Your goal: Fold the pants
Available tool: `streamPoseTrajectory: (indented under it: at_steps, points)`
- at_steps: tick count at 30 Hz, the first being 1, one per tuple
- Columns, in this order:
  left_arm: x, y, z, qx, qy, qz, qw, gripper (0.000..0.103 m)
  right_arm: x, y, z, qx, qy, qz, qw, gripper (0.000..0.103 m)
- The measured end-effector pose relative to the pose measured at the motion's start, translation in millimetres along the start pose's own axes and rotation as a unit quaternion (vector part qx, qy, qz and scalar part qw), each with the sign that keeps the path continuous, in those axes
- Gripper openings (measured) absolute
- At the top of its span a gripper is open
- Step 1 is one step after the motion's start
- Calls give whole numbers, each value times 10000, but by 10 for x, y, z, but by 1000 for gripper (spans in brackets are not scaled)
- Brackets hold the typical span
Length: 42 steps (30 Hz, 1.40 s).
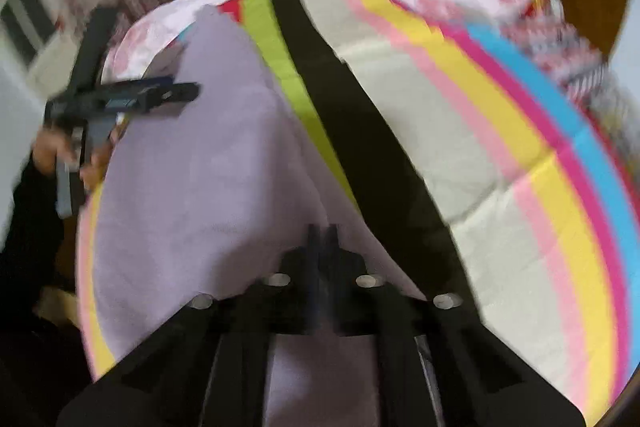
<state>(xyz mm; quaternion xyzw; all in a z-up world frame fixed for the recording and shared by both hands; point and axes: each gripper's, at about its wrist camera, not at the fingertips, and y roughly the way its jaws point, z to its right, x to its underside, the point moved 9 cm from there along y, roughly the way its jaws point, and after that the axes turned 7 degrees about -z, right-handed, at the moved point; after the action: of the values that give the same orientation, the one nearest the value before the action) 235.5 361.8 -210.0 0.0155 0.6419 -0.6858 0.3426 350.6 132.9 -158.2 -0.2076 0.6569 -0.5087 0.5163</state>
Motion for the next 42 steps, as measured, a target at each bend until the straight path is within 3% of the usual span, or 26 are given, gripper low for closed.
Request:
streamPoseTrajectory:
  at_steps: [3, 6, 8, 11, 13, 14, 15, 17, 20, 26, 28, 30, 32, 35, 40, 42]
  points:
    - [3, -2, -5, 8, -12, 3, 10000, 101, -168, -237, 129, 279, 177, 416, 9986, 4]
    - [2, -1, -5, 0, -20, 0, 10000, 101, -96, 68, 218, 295, 272, -44, 9992, 4]
    - [1, -4, -8, 18, -37, 8, 10000, 101, 56, 265, 187, 73, 343, -345, 9988, 6]
    - [0, -13, -21, 82, -85, 17, 9999, 101, 156, 118, 246, -238, 704, -328, 9967, 24]
    - [0, -13, -29, 98, -92, 19, 9999, 101, 254, -225, 379, -369, 1054, 214, 9935, 66]
    - [1, -12, -32, 90, -88, 18, 9999, 101, 362, -446, 498, -374, 1225, 584, 9900, 66]
    - [1, -10, -33, 75, -82, 12, 9999, 101, 487, -554, 602, -297, 1364, 655, 9880, 66]
    - [4, -8, -36, 33, -59, 1, 10000, 101, 788, -633, 841, 52, 1680, 477, 9846, 66]
    - [4, -11, -43, 44, -69, 1, 10000, 101, 1102, -600, 1012, 196, 1884, 168, 9818, 57]
    - [-7, -10, -35, 46, -83, 6, 10000, 101, 1089, -493, 856, 255, 1390, 100, 9899, 50]
    - [-12, -9, -41, 61, -82, 8, 9999, 101, 1061, -321, 831, 362, 1215, -104, 9919, 49]
    - [-14, -8, -40, 76, -89, 12, 9999, 101, 1098, -200, 797, 460, 1229, -302, 9909, 49]
    - [-13, -14, -37, 103, -110, 20, 9999, 101, 1119, -266, 791, 575, 1359, -209, 9888, 49]
    - [-15, -33, -42, 177, -164, 64, 9997, 101, 1101, -621, 479, 788, 1399, 312, 9865, 49]
    - [1, -273, -33, 455, -346, 440, 9974, 100, 1016, -916, -651, 188, 769, 848, 9932, 49]
    - [58, -568, 55, 805, -431, 725, 9932, 100, 1034, -904, -1144, 186, 322, 874, 9955, 46]
